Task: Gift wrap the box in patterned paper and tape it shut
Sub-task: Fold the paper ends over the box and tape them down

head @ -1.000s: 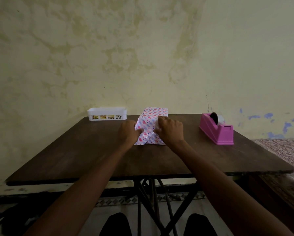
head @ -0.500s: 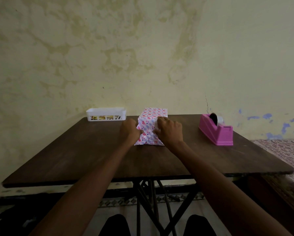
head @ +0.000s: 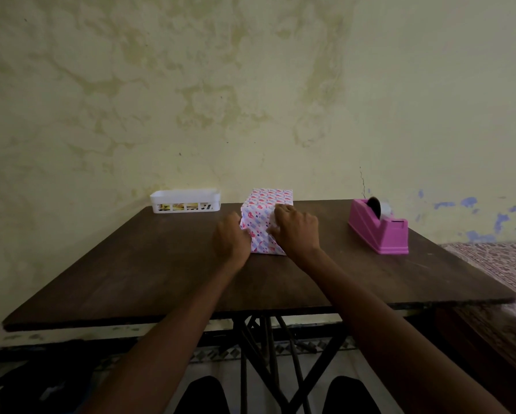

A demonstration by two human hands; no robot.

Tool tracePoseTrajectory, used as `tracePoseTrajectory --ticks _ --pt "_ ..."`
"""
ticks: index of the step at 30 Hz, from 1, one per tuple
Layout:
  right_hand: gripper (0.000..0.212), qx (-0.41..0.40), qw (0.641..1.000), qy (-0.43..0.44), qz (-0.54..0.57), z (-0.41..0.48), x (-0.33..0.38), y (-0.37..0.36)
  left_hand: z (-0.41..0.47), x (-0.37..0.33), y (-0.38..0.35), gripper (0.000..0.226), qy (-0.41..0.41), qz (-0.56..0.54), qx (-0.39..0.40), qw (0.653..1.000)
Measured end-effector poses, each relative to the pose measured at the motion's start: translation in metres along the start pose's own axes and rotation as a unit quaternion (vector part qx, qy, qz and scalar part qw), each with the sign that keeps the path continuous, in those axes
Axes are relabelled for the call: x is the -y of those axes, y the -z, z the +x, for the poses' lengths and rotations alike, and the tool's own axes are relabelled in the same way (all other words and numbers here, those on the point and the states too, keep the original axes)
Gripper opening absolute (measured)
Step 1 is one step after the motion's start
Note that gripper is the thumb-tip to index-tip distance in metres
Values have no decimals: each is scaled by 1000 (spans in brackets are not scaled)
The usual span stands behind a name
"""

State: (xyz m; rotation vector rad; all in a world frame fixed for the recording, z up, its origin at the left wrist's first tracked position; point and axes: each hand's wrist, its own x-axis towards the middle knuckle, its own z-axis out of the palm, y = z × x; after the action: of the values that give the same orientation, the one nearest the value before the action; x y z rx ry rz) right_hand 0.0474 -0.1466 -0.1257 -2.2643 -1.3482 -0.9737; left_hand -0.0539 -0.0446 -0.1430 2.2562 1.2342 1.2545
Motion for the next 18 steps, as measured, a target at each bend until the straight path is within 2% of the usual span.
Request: tracePoseTrajectory --ticks 3,10,18 --pt "37 -4 1000 -1 4 -1 0 1 -5 -2 3 20 22 -18 6 1000" --pt "44 -8 1000 7 9 -2 -1 -1 -20 -7 -11 65 -39 12 -2 999" --pt "53 -64 998 15 -4 -4 1 -4 -26 -6 -10 62 -77 -25 17 997"
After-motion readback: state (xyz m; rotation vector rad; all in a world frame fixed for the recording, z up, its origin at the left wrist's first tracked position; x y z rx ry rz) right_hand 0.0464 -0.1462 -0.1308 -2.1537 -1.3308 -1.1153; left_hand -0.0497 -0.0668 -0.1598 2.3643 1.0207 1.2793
